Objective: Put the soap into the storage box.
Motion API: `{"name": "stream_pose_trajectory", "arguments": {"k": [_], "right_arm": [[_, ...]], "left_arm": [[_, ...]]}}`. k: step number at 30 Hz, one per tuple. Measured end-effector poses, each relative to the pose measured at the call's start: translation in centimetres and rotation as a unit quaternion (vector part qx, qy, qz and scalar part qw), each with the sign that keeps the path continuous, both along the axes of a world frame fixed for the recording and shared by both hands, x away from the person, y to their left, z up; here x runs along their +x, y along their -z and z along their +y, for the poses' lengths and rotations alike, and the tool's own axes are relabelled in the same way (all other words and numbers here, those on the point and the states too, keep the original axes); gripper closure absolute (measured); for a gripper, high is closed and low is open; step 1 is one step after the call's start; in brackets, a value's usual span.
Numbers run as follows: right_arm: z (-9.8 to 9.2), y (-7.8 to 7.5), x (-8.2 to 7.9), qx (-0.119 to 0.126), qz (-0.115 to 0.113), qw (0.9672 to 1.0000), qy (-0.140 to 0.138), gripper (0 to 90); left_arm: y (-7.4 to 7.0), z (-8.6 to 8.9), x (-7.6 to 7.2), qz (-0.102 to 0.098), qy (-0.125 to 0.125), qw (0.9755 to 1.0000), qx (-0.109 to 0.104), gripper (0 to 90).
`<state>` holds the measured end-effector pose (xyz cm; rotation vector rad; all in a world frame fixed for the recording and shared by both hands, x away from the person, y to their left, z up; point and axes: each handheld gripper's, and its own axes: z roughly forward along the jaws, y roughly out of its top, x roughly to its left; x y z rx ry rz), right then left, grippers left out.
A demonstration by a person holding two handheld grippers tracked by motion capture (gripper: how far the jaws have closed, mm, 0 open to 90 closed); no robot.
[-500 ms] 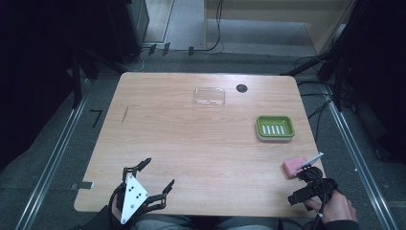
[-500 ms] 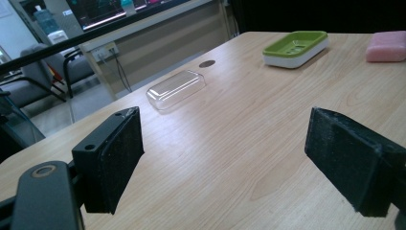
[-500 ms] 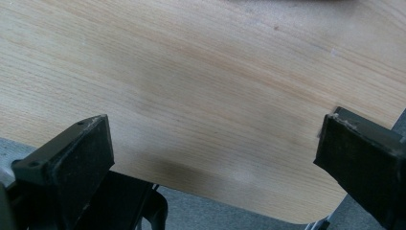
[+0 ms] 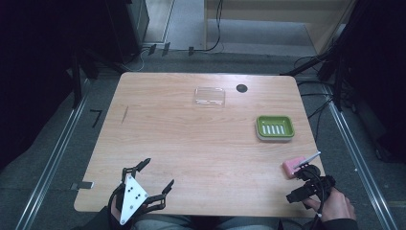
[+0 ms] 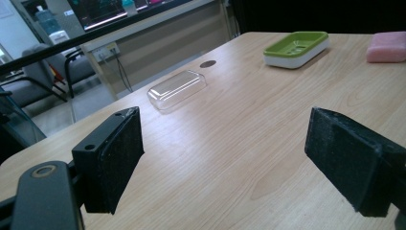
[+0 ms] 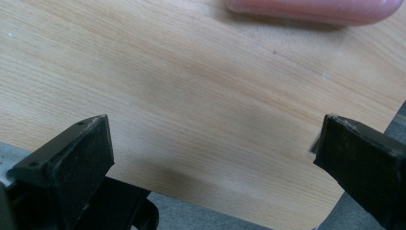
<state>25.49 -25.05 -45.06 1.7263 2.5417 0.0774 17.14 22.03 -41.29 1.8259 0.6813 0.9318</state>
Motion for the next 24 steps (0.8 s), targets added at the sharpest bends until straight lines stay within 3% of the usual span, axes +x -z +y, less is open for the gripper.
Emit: {"name": "stream_pose_trajectory", "arguments": {"k": [24], "right_arm": [[0.6, -0.7, 2.0, 0.006, -0.018, 0.9996, -0.019, 0.0]], "left_arm": [[0.0, 0.0, 0.1, 0.001, 0.001, 1.0, -0.001, 13.6]]}}
